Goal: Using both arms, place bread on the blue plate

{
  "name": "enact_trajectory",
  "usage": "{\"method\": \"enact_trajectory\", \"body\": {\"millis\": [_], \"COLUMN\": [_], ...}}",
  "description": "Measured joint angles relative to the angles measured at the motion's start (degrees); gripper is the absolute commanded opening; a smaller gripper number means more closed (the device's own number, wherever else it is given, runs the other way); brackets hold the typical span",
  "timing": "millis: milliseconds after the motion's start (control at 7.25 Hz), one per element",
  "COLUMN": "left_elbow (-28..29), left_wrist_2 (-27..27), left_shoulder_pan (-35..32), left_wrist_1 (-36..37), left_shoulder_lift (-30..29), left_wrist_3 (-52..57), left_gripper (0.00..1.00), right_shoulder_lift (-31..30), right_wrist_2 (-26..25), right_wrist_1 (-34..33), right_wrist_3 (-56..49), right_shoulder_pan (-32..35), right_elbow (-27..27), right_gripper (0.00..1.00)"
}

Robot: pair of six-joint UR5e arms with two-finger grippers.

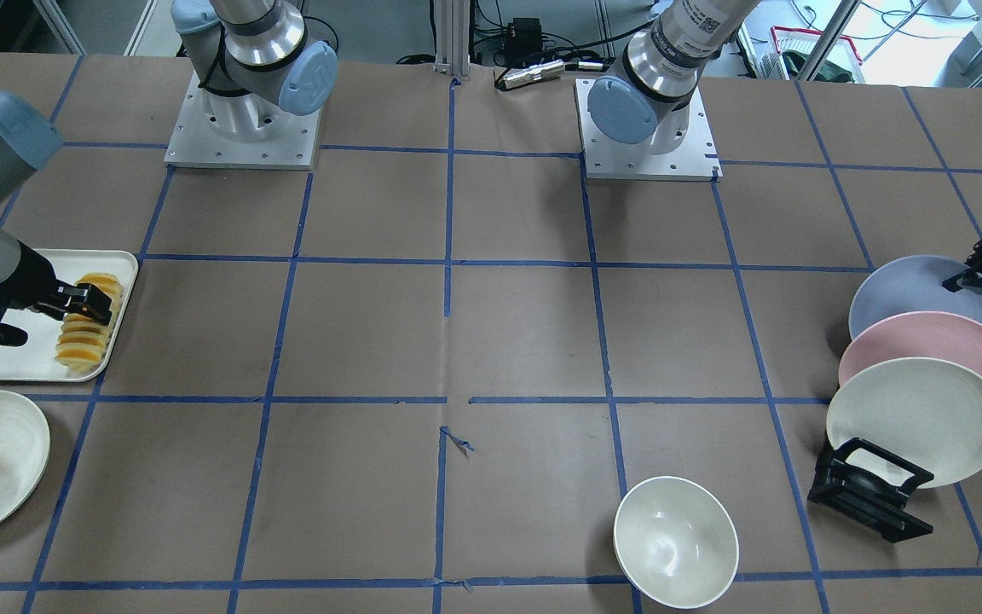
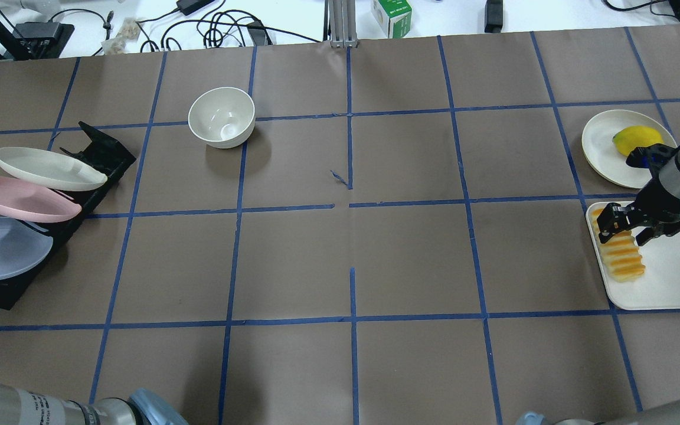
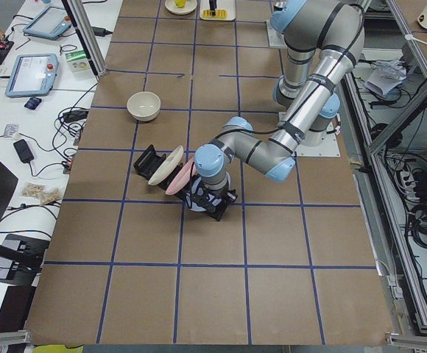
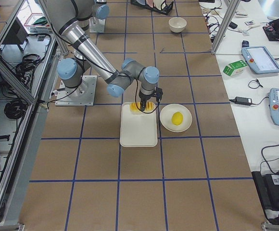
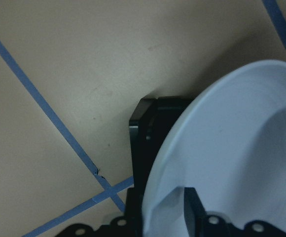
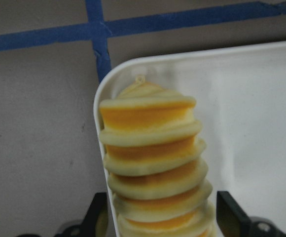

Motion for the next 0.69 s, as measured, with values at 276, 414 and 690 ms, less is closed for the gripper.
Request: {"method": "enact_trajectory", "body": {"millis": [276, 414, 690], "left_elbow": [1.05, 1.37, 1.63], "left_wrist_2": [0.18, 0.21, 0.28], "left_shoulder_pan": [-0.01, -0.04, -0.04], "left_wrist_1": [-0.14, -0.39, -0.81], "left_shoulder_lift": [0.91, 1.55, 2.54], "left_wrist_3": [0.12, 0.14, 0.14], "left_gripper": [0.12, 0.12, 0.12], "right_shoulder_lift": [-0.31, -0.39, -1.36], "right_wrist_2": [-0.12, -0.22, -1.35], "right_wrist_1": [0.67, 0.86, 2.83], "right_wrist_3": [0.21, 0.4, 1.7], "right_shoulder_pan": [0.0, 0.0, 0.14], "right_elbow": [-0.11, -0.15, -1.35], "right_gripper": [0.0, 0.0, 0.0]}}
